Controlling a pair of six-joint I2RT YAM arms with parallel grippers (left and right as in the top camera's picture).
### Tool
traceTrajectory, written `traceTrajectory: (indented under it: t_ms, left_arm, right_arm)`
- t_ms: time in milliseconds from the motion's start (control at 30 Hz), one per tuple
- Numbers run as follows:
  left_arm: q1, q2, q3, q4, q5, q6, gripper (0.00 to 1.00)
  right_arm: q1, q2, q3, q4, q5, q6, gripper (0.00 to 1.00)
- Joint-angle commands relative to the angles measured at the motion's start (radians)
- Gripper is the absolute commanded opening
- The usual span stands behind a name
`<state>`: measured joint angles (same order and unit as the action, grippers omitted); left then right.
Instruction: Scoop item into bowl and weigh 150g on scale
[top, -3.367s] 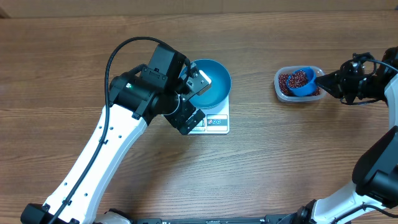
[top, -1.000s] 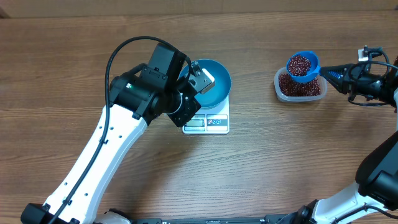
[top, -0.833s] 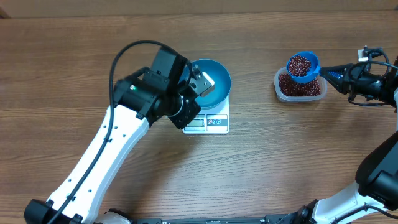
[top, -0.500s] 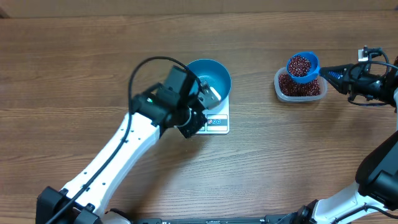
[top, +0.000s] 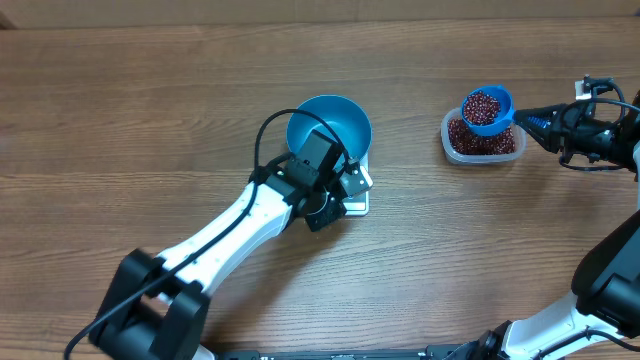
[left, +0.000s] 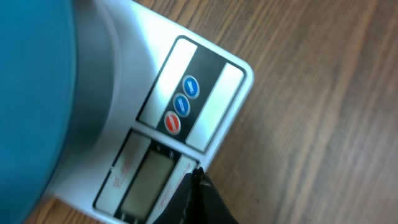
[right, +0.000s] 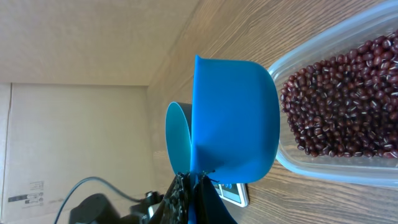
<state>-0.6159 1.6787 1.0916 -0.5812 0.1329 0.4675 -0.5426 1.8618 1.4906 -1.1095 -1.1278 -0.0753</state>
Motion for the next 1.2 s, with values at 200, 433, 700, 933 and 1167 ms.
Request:
traceTrajectory:
  t_ms: [200,433,700,933,1167]
  left_arm:
    - [-0.006,0.077,-0.009,0.114,-0.011,0.015,0.04]
    - [-0.006,0.164,-0.009,0.163,0.003,-0.004,0.04]
    - [-0.006,0.179,-0.009,0.183,-0.002,-0.003,0.04]
    - [-0.006,0.179,-0.009,0.186,-0.001,-0.023,0.04]
    - [-0.006,0.179,-0.009,0.195,-0.002,-0.031,0.04]
  right_arm:
    - [0.001,0.004,-0.005,0.004,-0.025,-0.008,0.04]
    - [0.001,0.004,-0.005,0.004,-0.024,-0.008,0.04]
    - [0.001,0.004,-0.005,0.004,-0.024,-0.008,0.04]
    - [0.001,0.004,-0.005,0.004,-0.024,-0.005,0.04]
    - [0.001,0.004,-0.005,0.004,-0.024,-0.005,0.04]
